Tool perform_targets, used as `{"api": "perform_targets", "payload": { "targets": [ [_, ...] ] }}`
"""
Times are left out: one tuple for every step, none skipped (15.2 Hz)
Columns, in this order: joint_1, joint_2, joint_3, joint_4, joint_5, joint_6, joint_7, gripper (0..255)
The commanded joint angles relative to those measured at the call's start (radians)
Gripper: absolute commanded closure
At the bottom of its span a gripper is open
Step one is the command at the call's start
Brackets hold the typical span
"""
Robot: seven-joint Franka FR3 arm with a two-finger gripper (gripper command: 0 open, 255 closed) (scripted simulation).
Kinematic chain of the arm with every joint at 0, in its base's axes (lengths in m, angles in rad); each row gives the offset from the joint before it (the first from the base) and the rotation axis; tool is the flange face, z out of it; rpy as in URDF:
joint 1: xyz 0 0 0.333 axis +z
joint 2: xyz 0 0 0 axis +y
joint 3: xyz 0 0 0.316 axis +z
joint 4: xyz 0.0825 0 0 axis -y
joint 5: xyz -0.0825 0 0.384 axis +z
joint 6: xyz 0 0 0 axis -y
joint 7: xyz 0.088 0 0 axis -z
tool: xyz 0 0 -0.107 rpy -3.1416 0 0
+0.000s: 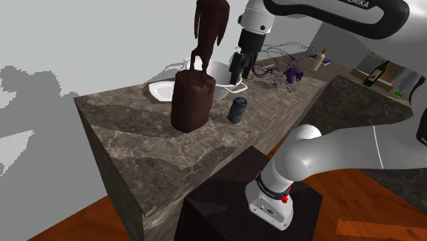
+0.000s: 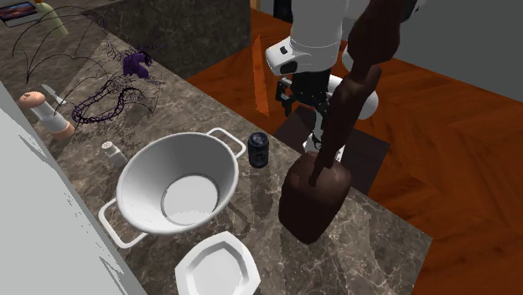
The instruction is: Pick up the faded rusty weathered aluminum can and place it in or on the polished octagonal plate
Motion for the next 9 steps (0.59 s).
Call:
{"api": "perform_targets", "payload": {
  "targets": [
    [0.0, 0.0, 0.0, 0.0, 0.0, 0.0, 0.0, 0],
    [-0.007, -0.002, -0.016, -0.025, -0.01, 0.021, -0.014, 0],
    [-0.015, -0.002, -0.031, -0.048, -0.02, 0.042, -0.028, 0],
    [-0.022, -0.001, -0.048, -0.071, -0.031, 0.064, -0.042, 0],
    [-0.03, 0.001, -0.064, -0.092, -0.042, 0.086, -0.056, 0],
    [-0.038, 0.005, -0.08, -0.113, -0.052, 0.108, -0.069, 0],
    [-0.047, 0.009, -0.097, -0.133, -0.063, 0.131, -0.083, 0],
    [-0.055, 0.015, -0.114, -0.151, -0.074, 0.154, -0.097, 0],
    [-0.064, 0.023, -0.131, -0.169, -0.085, 0.178, -0.11, 0]
  ]
}}
